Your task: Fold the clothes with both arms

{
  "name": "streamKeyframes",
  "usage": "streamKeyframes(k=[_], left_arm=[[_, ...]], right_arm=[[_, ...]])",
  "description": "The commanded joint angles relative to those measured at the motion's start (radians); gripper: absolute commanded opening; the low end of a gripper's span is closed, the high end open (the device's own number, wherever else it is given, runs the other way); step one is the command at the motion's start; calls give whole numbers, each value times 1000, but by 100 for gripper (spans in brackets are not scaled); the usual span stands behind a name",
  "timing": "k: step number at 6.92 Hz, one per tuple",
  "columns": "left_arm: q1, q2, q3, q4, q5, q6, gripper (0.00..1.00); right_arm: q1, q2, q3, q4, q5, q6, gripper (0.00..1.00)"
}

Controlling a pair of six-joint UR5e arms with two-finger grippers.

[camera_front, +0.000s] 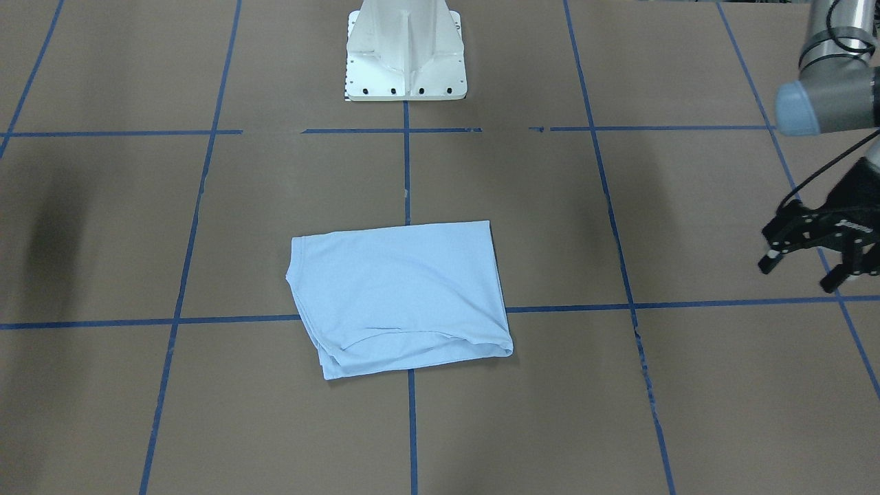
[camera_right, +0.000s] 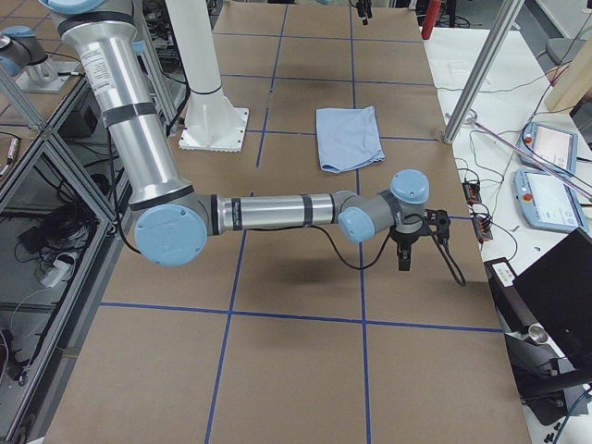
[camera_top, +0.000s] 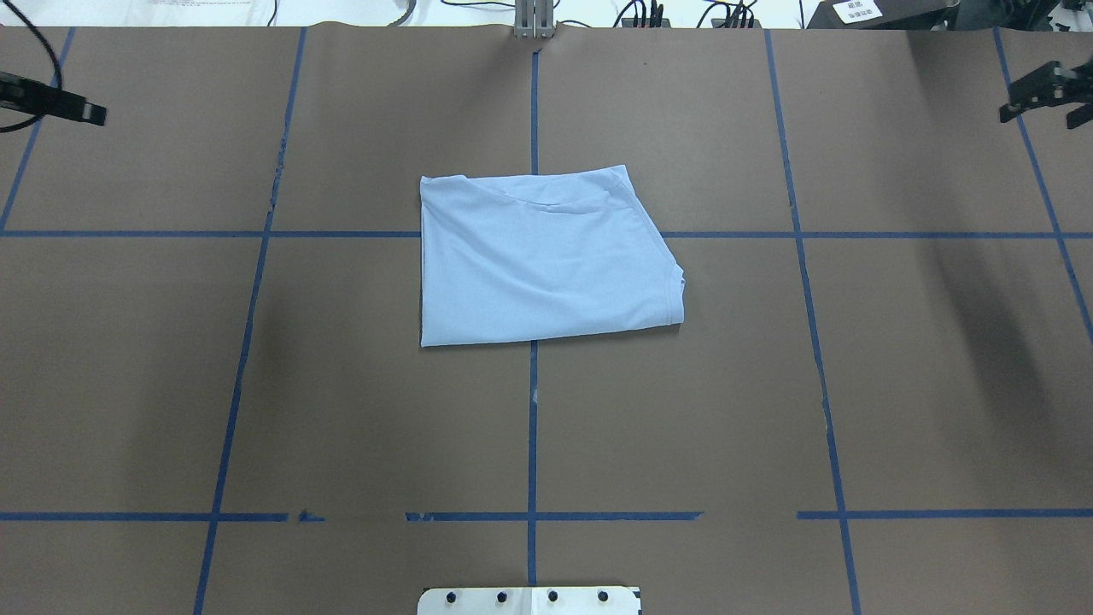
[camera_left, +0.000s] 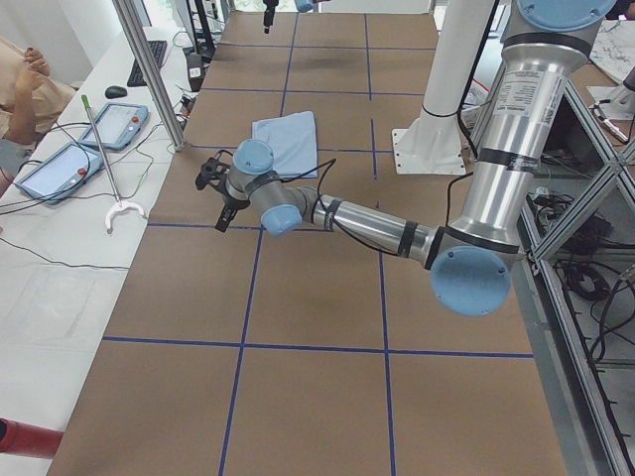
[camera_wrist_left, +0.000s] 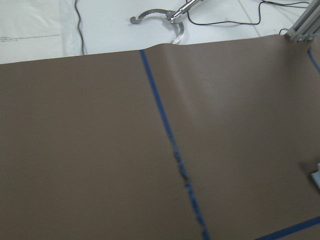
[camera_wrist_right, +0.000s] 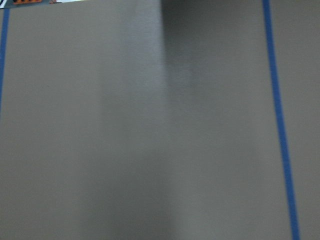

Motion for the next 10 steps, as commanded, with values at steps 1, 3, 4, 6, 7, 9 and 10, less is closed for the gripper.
streamKeyframes(k=[1,3,4,6,7,9,10], left_arm=[[-164,34,-6,279,-31,366,100],[-224,86,-25,368,-149,405,100],[-230,71,-30,445,-158,401,100],[-242,56,-36,543,-157,410,100],[-242,65,-36,541,-154,410,100],[-241,114,-59,543,-152,399,100],[-239,113,-50,541,-151,401,100]], right_arm=[[135,-199,70,-1,61,-204,100],[177,-300,104,-9,124,-214,100],[138,-298,121,-47,124,-214,100],[117,-295,139,-119,132,-234,100],[93,-261,143,-181,131,-237,100],[80,-256,185,-225,124,-244,100],[82,-255,252,-304,121,-246,100]])
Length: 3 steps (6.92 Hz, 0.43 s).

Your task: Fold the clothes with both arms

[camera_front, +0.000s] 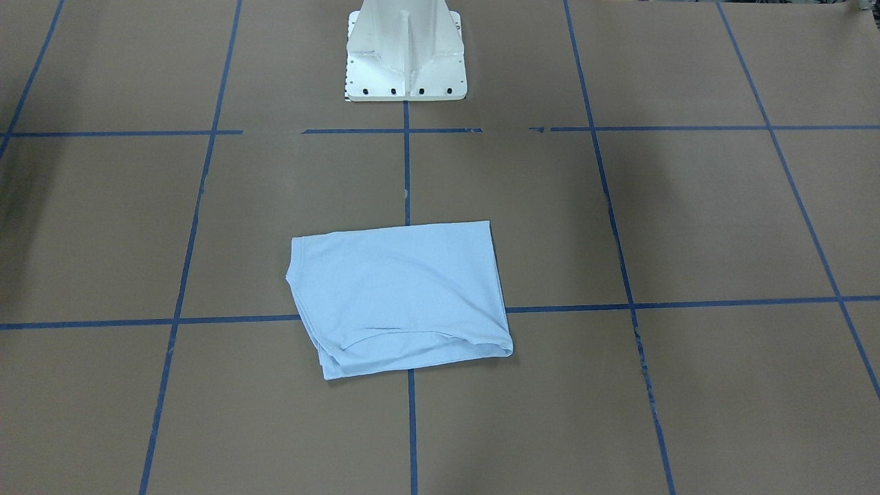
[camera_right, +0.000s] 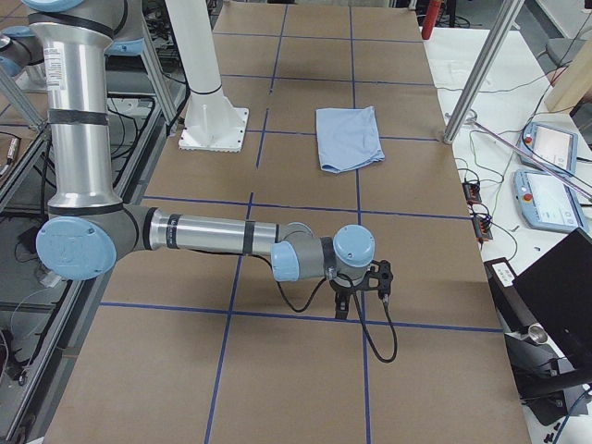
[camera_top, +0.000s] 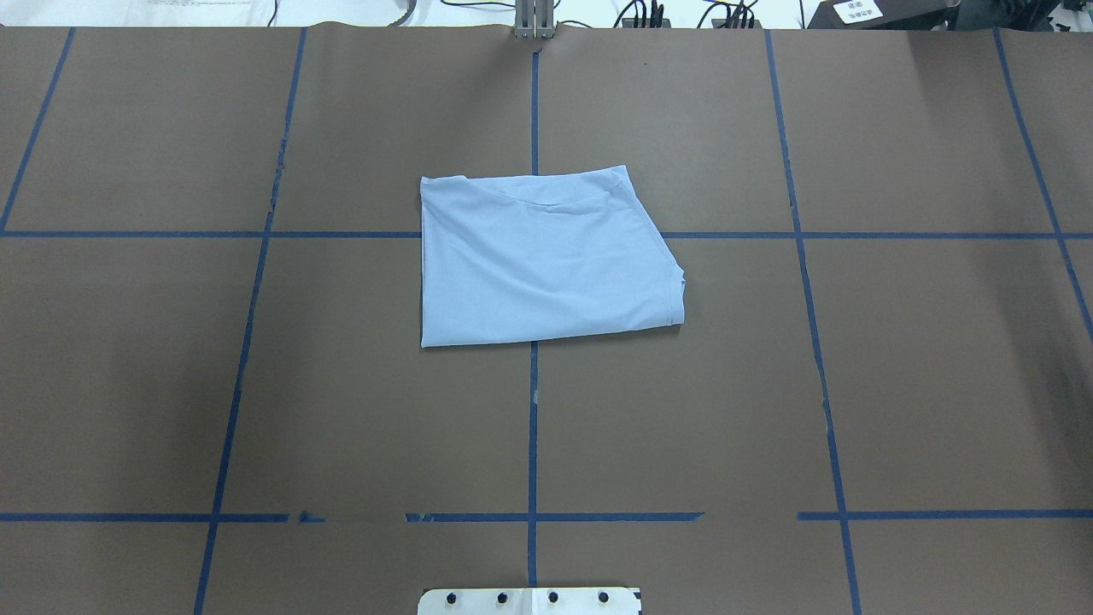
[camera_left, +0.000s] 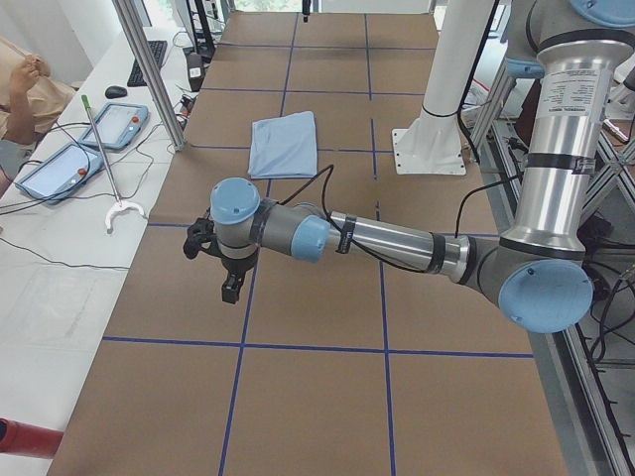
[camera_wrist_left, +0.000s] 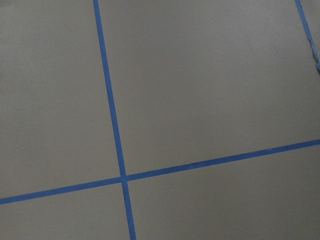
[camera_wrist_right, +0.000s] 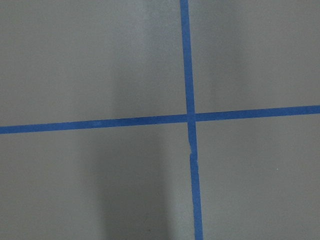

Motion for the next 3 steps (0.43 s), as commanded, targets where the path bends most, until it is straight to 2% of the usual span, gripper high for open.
streamKeyframes(k=[1,2,3], left_arm=[[2,13,8,-3,-5,-1,100],[3,-1,7,3,0,-3,100],[2,0,2,8,0,-3,100]], right_arm=[[3,4,154,-190,-14,-24,100],[38,5,230,-322,-19,-114,100],[80,5,287,-402,-66,-214,100]])
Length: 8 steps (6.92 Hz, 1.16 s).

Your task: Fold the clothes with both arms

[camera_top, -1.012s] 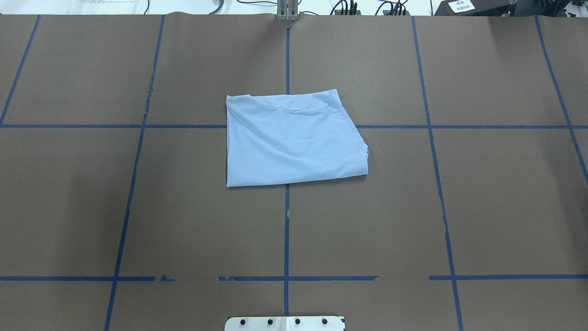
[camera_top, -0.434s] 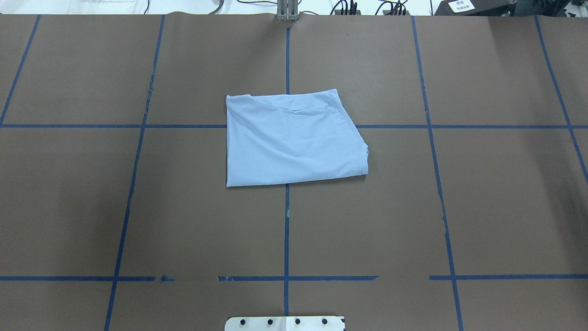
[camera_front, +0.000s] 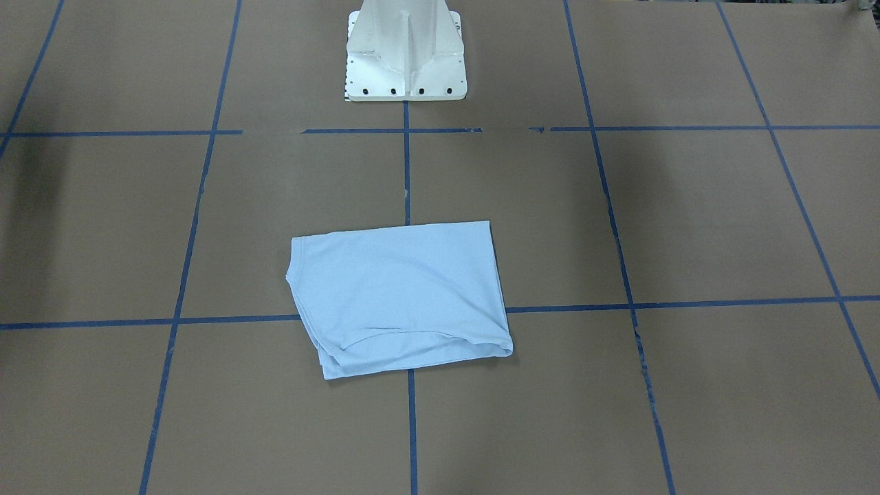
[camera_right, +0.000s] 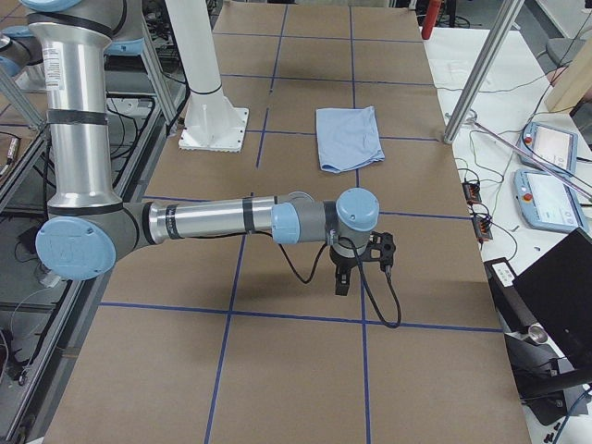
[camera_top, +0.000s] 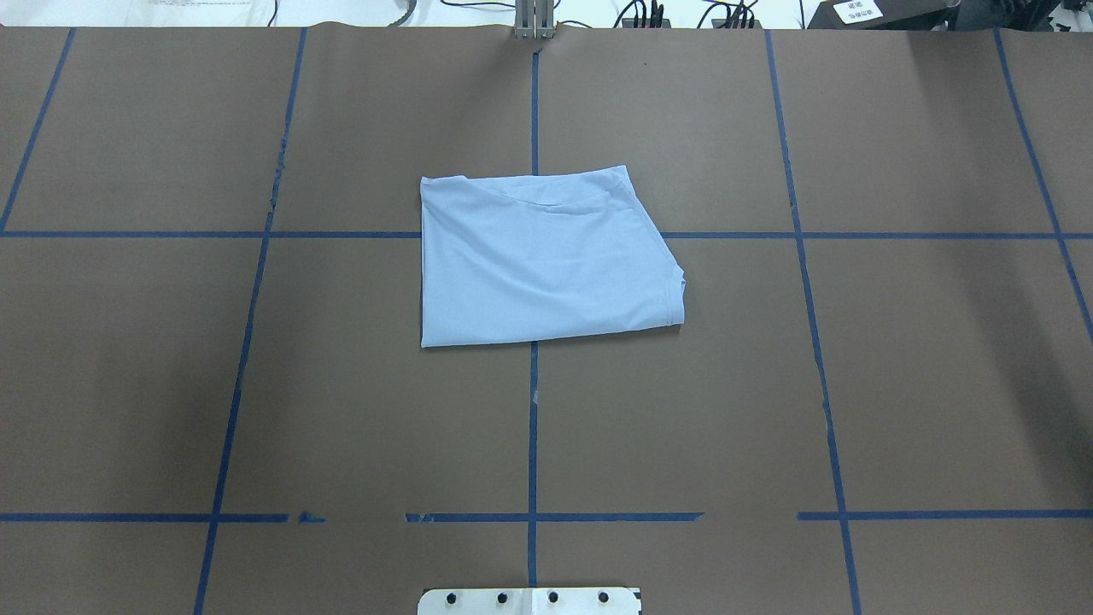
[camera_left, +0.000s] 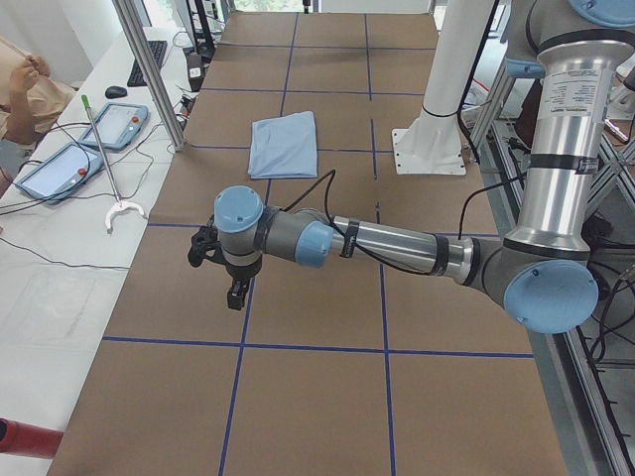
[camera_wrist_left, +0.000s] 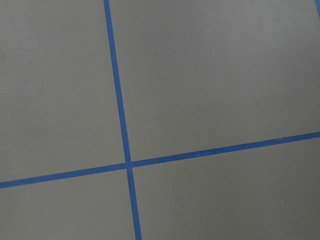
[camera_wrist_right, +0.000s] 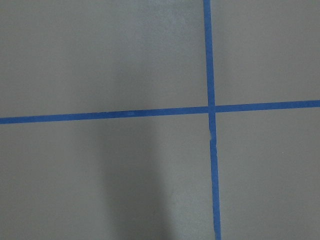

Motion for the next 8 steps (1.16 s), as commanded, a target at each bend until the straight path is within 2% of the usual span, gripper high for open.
streamKeyframes(k=[1,3,5,7,8], left_arm=[[-1,6,0,11,1,1,100],[1,5,3,2,-2,1,100],[-2,26,-26,7,2,-1,100],[-4,97,-107,14,-2,-1,100],[-4,99,-139,16,-4,-1,100]], right_arm=[[40,-4,92,-140,-72,-116,100],[30,-10,80,-134,-81,-107,100],[24,-5,14,-130,-72,-107,100],[22,10,-3,-104,-70,-106,100],[22,12,-12,-102,-70,-106,100]])
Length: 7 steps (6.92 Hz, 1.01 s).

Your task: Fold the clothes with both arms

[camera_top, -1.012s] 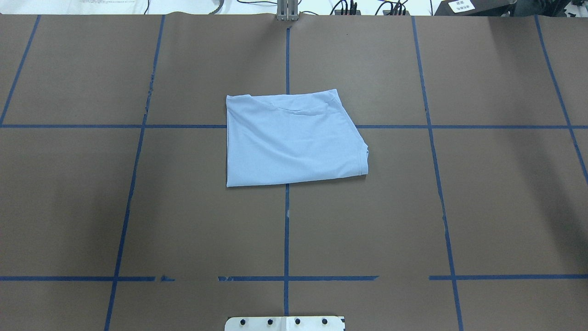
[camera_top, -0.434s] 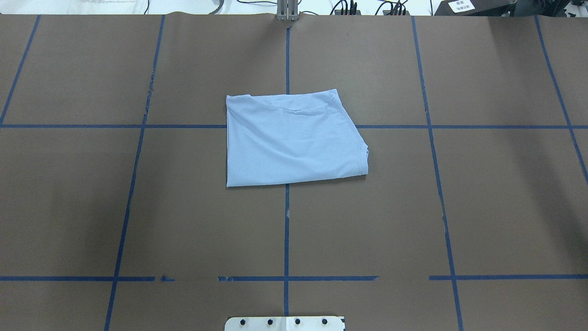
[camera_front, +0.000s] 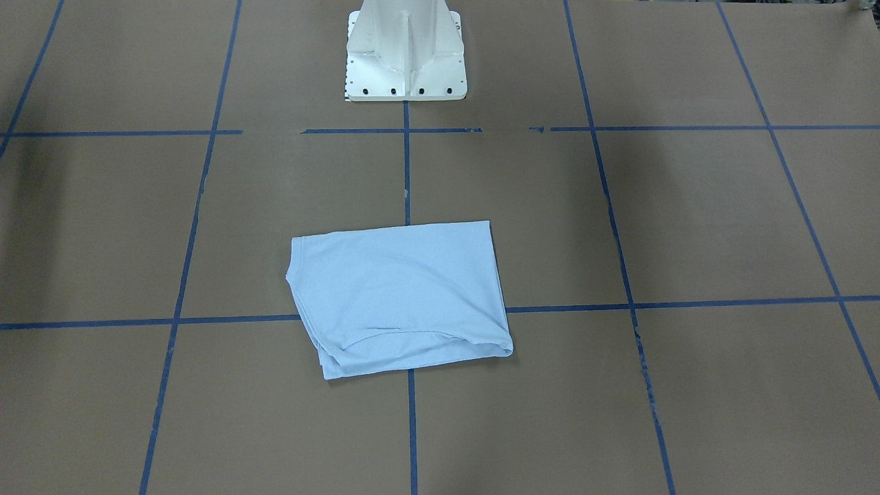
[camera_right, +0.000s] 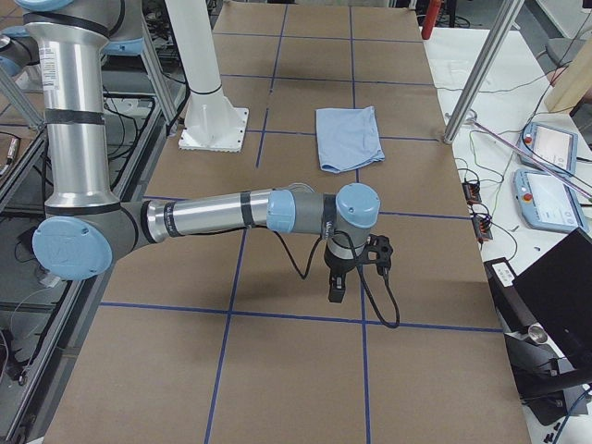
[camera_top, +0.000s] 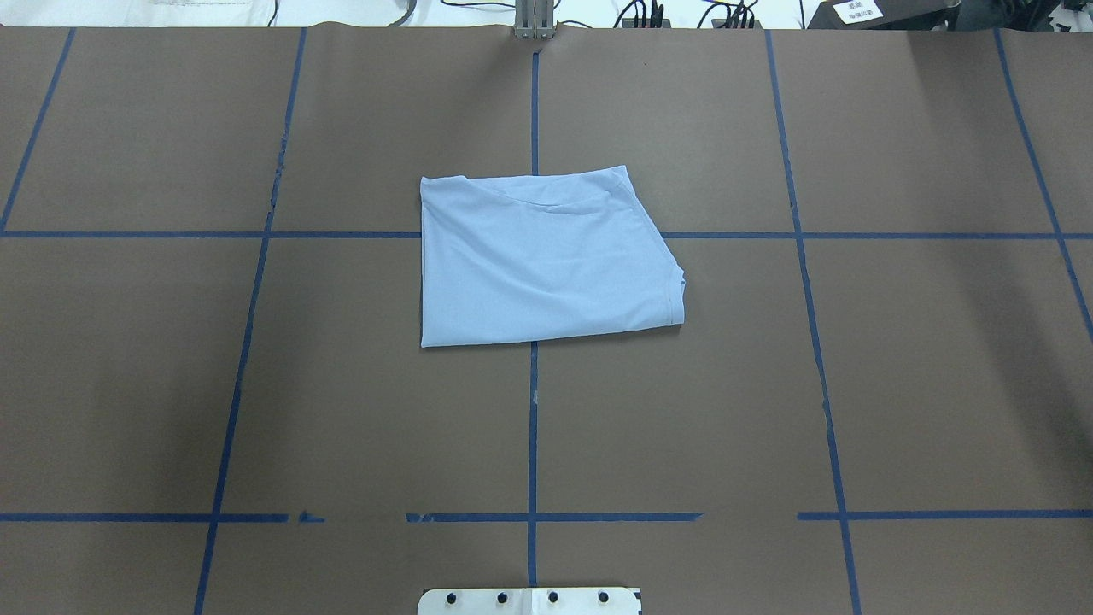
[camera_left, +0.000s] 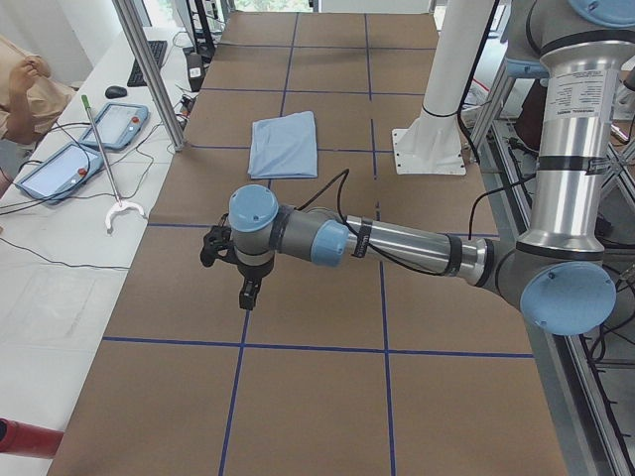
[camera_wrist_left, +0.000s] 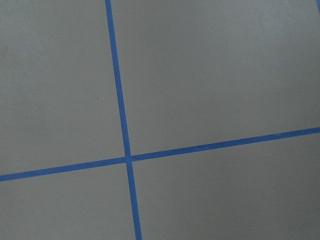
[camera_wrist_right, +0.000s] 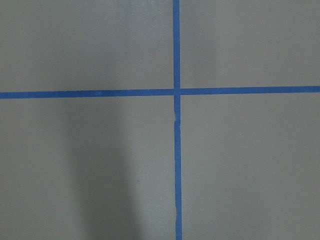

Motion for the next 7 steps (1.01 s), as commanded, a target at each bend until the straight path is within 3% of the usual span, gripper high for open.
streamKeyframes(k=[1,4,7], left_arm=[[0,12,-53,1,-4,1,100],[-2,67,-125,0,-7,3,100],[1,72,-116,-9,-7,3,100]], right_arm=[[0,6,13,10,0,0,100],[-2,3,47,7,12,-1,100],[-45,6,48,10,9,0,100]])
